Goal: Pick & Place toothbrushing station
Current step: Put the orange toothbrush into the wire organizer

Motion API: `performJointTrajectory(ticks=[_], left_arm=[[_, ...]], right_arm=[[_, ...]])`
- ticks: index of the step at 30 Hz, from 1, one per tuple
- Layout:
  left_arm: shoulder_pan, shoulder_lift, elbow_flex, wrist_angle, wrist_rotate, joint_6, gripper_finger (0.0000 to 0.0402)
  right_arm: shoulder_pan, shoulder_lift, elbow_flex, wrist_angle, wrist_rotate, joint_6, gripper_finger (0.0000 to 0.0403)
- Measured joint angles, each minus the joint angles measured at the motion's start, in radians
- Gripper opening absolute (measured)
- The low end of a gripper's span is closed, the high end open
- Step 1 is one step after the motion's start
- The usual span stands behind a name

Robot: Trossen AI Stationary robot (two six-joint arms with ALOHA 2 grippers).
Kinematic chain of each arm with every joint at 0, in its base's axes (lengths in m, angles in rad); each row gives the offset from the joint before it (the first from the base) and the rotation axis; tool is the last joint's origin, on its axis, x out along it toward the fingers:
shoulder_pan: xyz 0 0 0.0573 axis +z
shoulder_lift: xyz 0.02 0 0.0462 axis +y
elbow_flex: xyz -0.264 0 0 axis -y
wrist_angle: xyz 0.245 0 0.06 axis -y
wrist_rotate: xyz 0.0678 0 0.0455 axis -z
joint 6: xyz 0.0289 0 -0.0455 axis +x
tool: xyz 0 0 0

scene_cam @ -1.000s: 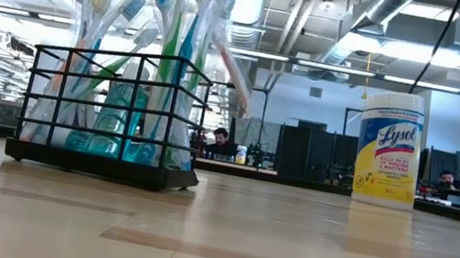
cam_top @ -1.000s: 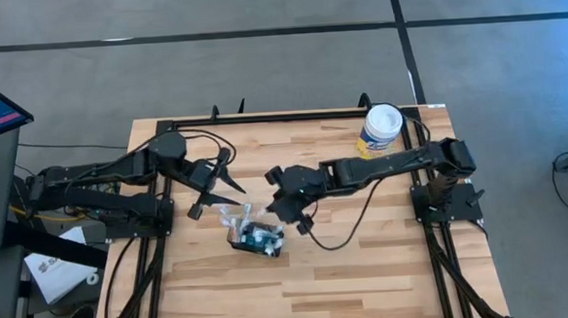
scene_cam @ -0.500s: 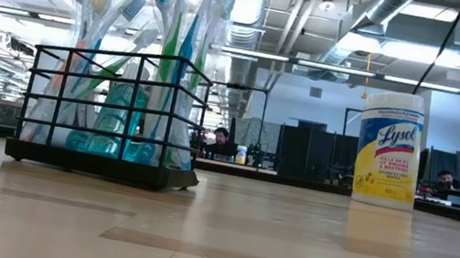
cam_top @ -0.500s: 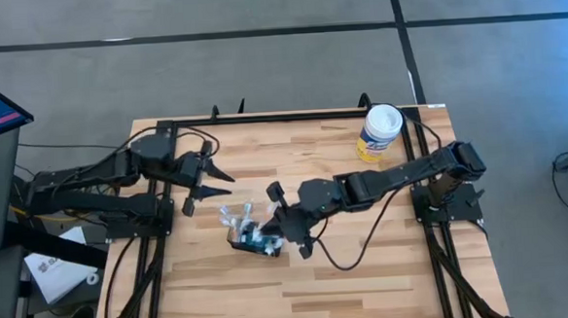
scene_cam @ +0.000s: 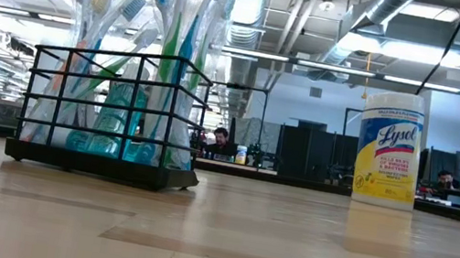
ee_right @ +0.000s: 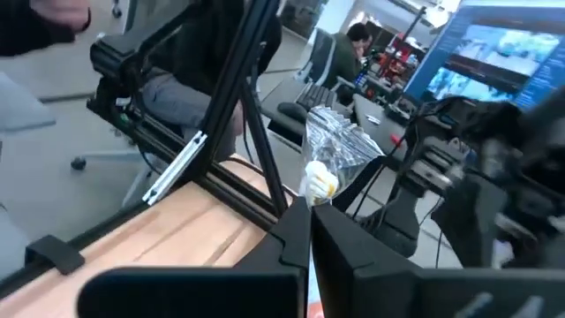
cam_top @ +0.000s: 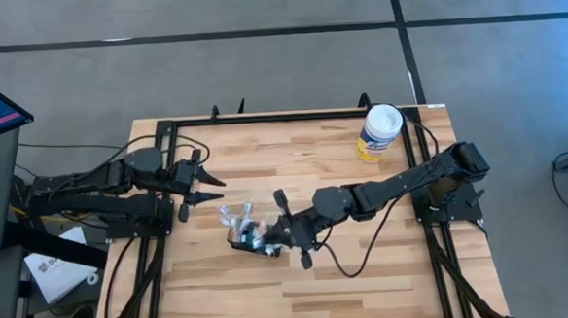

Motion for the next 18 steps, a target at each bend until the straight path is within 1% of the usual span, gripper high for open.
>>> performJointTrajectory(ticks=[4, 10, 13, 18], left_arm=[[-0.024, -0.073, -0.063, 0.009, -0.02, -0.022, 0.0131], [-0.047, -0.178, -0.14, 0.021, -0.078, -0.05, 0.0131], [-0.052, -0.217, -0.174, 0.023, -0.093, -0.06, 0.0131], [-0.052, -0.264, -0.222, 0.026, -0.096, -0.087, 0.0131]], right_arm=[[-0.001, -0.018, -0.053, 0.104, 0.012, 0.065, 0.0], [-0.013, -0.032, -0.087, 0.12, 0.078, 0.17, 0.0], [-0.024, -0.032, -0.097, 0.123, 0.082, 0.209, 0.0], [-0.035, -0.031, -0.162, 0.215, 0.083, 0.257, 0.0]])
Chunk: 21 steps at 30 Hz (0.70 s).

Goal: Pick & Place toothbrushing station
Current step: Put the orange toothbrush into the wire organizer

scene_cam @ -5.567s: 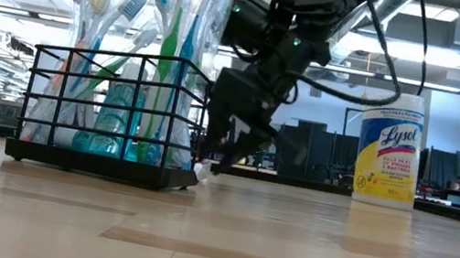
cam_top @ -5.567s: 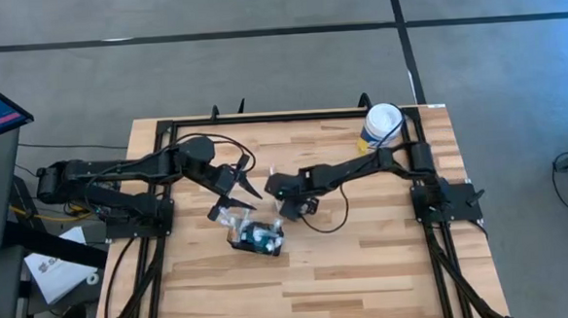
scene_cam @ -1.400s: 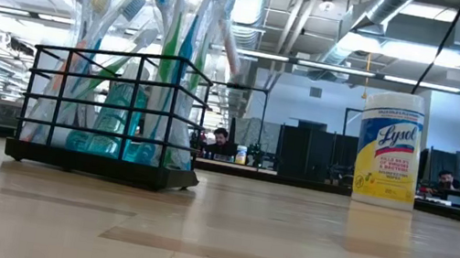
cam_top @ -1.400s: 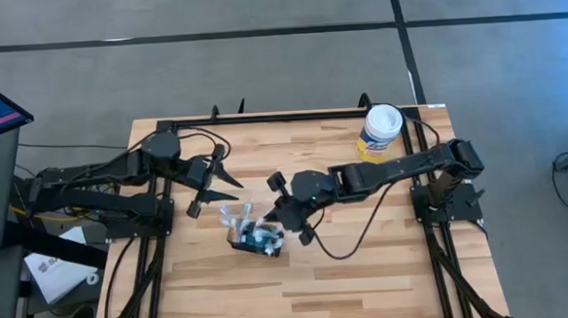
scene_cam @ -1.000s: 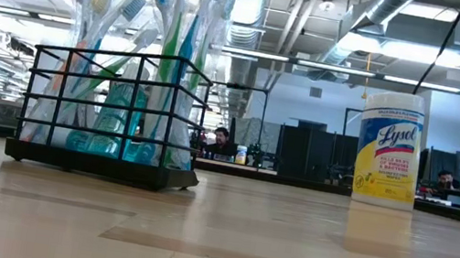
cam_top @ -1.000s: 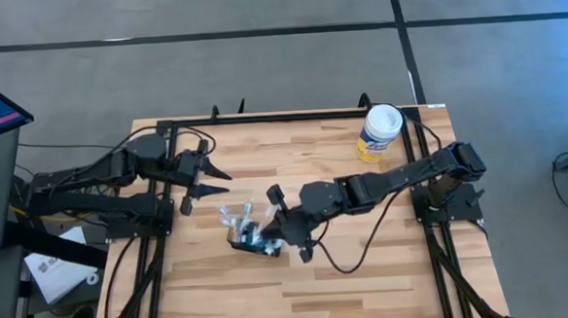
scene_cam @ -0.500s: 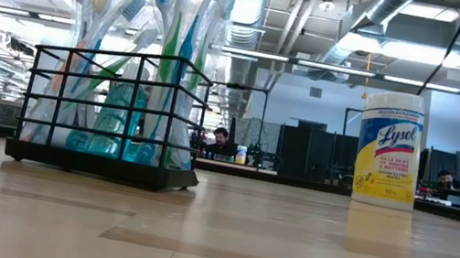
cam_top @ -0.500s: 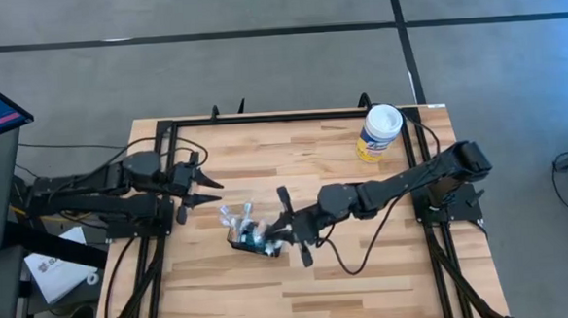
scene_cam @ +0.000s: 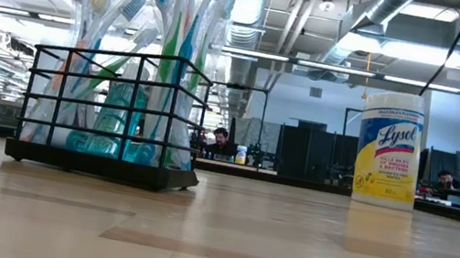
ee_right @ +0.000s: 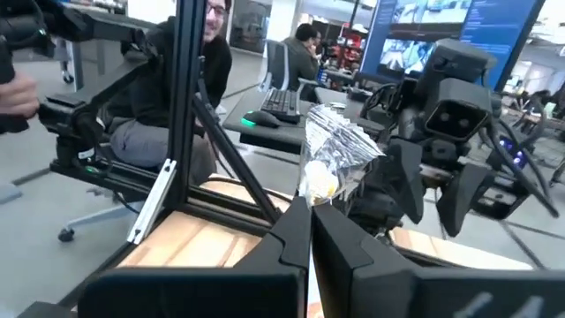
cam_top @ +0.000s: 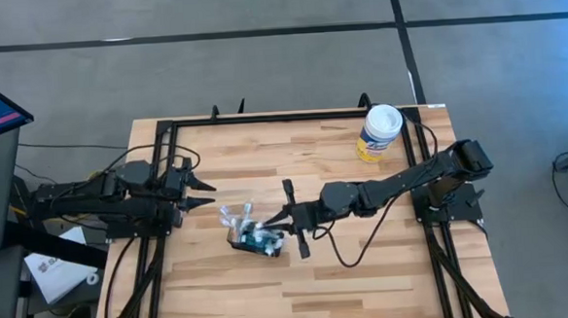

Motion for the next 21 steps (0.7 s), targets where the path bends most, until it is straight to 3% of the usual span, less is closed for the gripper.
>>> performJointTrajectory(ticks=[21], left_arm=[[0.001, -0.013, -0.049, 0.024, -0.026, -0.031, 0.0131]], right_arm=[[-0.025, 0.0, -0.189, 0.276, 0.065, 0.217, 0.0]])
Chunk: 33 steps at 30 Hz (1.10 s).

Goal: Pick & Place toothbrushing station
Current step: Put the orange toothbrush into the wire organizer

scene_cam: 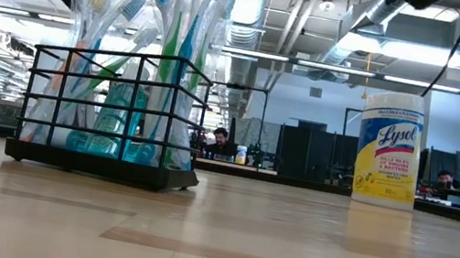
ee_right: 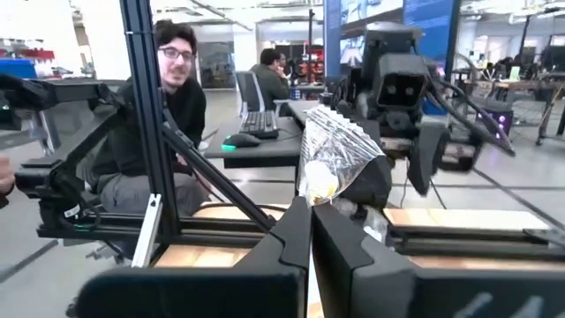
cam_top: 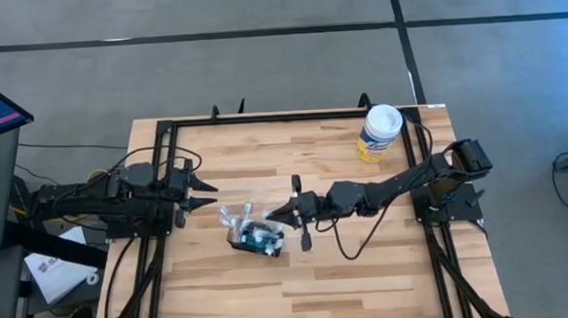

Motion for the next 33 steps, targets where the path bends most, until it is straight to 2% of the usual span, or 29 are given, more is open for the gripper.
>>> performJointTrajectory(ticks=[6, 19, 26, 33], left_arm=[[0.0, 0.0, 0.0, 0.001, 0.0, -0.001, 0.0131], [0.0, 0.0, 0.0, 0.002, 0.001, 0.0, 0.0131], [0.0, 0.0, 0.0, 0.002, 0.001, 0.0, 0.0131], [0.0, 0.0, 0.0, 0.002, 0.002, -0.006, 0.0131]], right_arm=[[0.001, 0.0, -0.049, 0.054, 0.015, 0.03, 0.0], [0.0, 0.011, -0.053, 0.05, 0.015, 0.035, 0.0], [0.0, 0.03, -0.125, 0.176, 0.015, 0.035, 0.0], [0.0, 0.028, -0.163, 0.198, 0.015, 0.048, 0.0]])
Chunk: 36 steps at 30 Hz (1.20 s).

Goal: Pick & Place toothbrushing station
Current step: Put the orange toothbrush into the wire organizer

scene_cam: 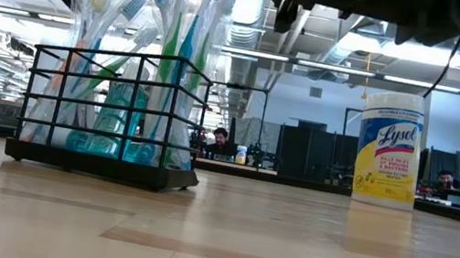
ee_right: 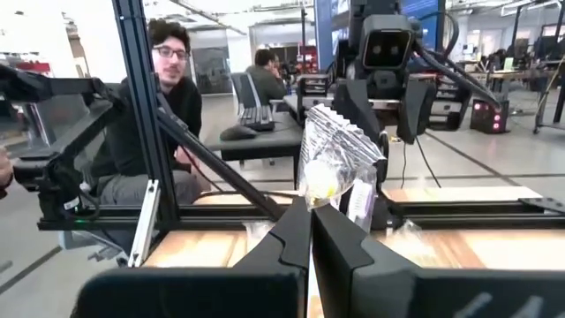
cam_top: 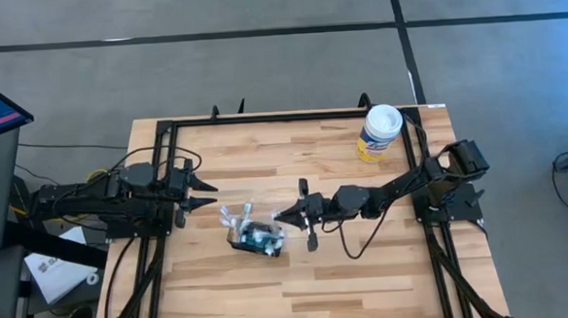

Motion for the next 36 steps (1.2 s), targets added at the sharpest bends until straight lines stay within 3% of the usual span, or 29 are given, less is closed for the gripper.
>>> performJointTrajectory(ticks=[4, 20, 30, 36], left_arm=[[0.0, 0.0, 0.0, 0.0, 0.0, 0.0, 0.0131], [0.0, 0.001, 0.0, -0.001, 0.003, -0.001, 0.0131], [0.0, 0.001, 0.0, -0.001, 0.002, -0.001, 0.0131], [0.0, 0.001, 0.0, -0.001, -0.001, -0.001, 0.0131]], right_arm=[[0.0, 0.009, -0.008, -0.002, 0.0, 0.0, 0.0], [-0.02, 0.307, -0.003, 0.343, -0.029, 0.021, 0.0], [-0.02, 0.315, -0.005, 0.347, -0.032, 0.003, 0.0005], [-0.031, 0.322, -0.009, 0.321, -0.028, 0.001, 0.0047]])
